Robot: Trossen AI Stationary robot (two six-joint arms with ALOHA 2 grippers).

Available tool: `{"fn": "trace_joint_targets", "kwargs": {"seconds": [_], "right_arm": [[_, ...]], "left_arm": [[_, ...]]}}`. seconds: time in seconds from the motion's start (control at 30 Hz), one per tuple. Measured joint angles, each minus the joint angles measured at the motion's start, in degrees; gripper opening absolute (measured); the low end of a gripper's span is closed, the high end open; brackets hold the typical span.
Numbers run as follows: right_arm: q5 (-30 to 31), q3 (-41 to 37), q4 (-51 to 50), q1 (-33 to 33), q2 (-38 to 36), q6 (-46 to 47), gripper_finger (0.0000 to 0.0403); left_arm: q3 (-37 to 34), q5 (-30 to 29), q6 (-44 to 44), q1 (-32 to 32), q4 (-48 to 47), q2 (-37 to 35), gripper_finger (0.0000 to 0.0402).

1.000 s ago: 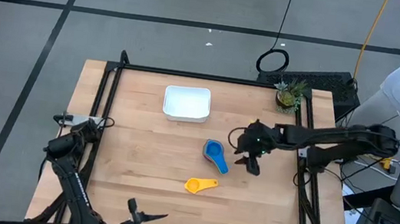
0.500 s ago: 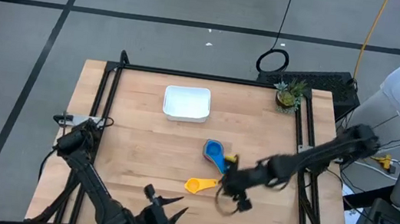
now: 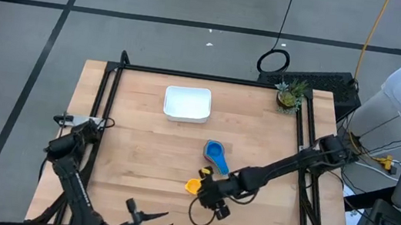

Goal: Nest measuring cups in basket
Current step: Stack the yellow measuring cup on top of the stacked measuring cups

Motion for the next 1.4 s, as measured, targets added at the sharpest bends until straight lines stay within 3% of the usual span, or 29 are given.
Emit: {"fn": "trace_joint_targets", "kwargs": {"seconds": [0.4,0.67,1.17,1.4], "right_arm": [[-2.55,0.80,1.49,-5.22,1.58,-0.81,0.0189],[-4.81,0.77,2.92,-5.11,5.77,0.44,0.0189],[-4.43,0.77,3.56,-5.80,5.80,-1.23,0.0189],[-4.59,0.72,4.26,-6.40,7.63,-1.23,0.0164]], "left_arm": [[0.00,-0.39,0.28,-2.15,-0.03,-0.07,0.0152],[0.00,0.58,2.17,-2.12,-0.55,-0.10,0.0152],[0.00,0.67,2.10,-2.08,-0.53,-0.13,0.0152],[0.00,1.58,0.88,-2.10,-0.49,-0.13,0.0152]]}}
